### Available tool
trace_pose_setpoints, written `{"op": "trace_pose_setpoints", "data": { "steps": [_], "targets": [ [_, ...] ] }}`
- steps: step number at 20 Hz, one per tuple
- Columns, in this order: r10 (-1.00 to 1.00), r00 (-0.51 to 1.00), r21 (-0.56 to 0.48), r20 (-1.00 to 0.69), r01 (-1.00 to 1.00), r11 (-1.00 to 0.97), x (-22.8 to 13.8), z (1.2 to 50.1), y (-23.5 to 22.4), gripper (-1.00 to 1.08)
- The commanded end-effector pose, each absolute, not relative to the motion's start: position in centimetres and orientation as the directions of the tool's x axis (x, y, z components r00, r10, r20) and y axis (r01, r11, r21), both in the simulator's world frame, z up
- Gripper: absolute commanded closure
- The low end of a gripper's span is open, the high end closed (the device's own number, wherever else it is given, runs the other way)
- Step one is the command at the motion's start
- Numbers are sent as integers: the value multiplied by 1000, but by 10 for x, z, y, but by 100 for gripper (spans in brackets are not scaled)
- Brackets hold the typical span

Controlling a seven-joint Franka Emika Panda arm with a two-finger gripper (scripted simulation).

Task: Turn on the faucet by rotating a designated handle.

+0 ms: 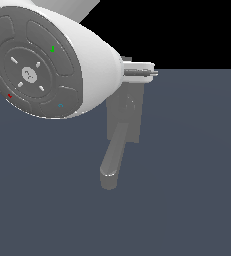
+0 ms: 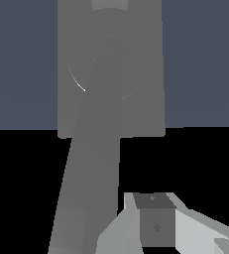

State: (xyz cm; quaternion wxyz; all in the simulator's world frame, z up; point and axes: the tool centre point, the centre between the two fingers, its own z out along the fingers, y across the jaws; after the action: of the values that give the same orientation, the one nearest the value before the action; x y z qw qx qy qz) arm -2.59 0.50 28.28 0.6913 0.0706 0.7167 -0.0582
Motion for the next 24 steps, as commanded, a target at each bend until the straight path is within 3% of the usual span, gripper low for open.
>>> {"op": "trace_pose_setpoints", "data": {
  "steps": [1,5,6,24],
  "targets": [
    [20,-2,19,-1000,196,980,-22,300,-13,108],
    [19,2,20,-1000,196,980,-24,304,-24,108],
    [51,-16,47,-999,199,979,-30,283,-14,108],
    [24,1,23,-1000,196,980,-37,283,-82,108]
  ]
}}
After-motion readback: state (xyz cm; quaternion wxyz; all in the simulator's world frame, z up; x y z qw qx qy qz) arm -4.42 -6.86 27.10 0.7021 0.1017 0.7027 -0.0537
